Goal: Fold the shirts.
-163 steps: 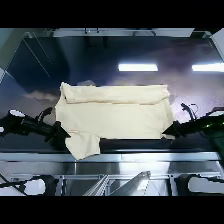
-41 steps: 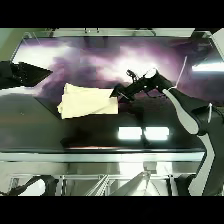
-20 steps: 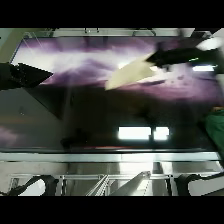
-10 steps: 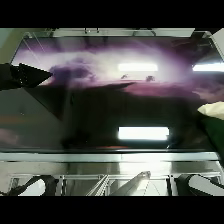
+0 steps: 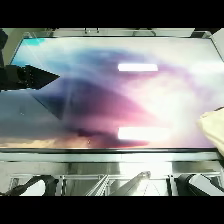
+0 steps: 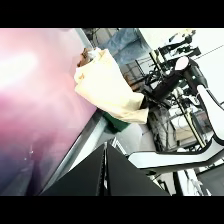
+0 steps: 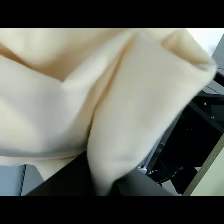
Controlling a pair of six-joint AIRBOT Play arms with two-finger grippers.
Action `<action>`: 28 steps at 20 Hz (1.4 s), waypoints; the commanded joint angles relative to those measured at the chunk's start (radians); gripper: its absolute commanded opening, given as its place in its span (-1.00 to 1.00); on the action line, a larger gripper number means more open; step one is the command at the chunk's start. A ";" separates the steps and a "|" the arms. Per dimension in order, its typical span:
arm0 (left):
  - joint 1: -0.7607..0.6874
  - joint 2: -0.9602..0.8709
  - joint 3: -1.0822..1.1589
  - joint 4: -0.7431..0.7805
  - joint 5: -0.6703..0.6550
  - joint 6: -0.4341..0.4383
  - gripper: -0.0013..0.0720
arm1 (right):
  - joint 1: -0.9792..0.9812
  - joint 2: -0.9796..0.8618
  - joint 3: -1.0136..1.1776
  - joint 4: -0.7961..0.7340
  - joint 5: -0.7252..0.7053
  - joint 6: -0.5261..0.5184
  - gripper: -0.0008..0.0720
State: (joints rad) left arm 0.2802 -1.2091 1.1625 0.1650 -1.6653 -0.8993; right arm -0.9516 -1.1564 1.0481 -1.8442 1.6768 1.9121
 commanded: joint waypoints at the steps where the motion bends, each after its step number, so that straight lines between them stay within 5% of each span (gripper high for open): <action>1: -0.026 0.000 0.000 0.000 0.001 0.001 -0.94 | -0.006 0.003 -0.044 -0.013 -0.039 0.008 0.42; 2: -0.026 0.000 0.000 0.000 0.003 0.001 -0.94 | -0.006 0.003 -0.042 -0.014 -0.033 0.007 0.82; 7: -0.026 0.000 0.000 -0.004 0.019 0.001 -0.94 | -0.005 0.003 0.072 0.122 -0.018 -0.006 0.88; 8: -0.026 0.000 0.001 -0.005 0.026 0.001 -0.95 | -0.001 0.003 0.116 0.220 -0.029 -0.032 0.57; 10: -0.026 0.000 0.005 -0.009 0.044 0.001 -0.95 | 0.034 0.008 0.194 0.407 -0.063 -0.089 -0.64; 11: -0.026 0.000 0.017 -0.008 0.050 0.001 -0.95 | 0.064 0.020 0.215 0.484 -0.086 -0.115 -0.92; 17: -0.026 0.029 0.031 0.007 0.037 0.002 -0.94 | 0.366 0.208 0.183 0.660 -0.199 -0.236 -0.93; 24: -0.026 0.396 -0.528 0.069 0.140 0.019 -0.92 | 0.895 0.596 -0.224 0.660 -0.391 -0.222 -0.93; 28: -0.026 0.591 -0.760 0.105 0.168 -0.027 -0.92 | 1.040 0.689 -0.406 0.660 -0.439 -0.185 -0.93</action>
State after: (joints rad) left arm 0.2543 -0.7483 0.5636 0.2367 -1.5307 -0.8982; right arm -0.0269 -0.5415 0.7620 -1.1908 1.2922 1.7065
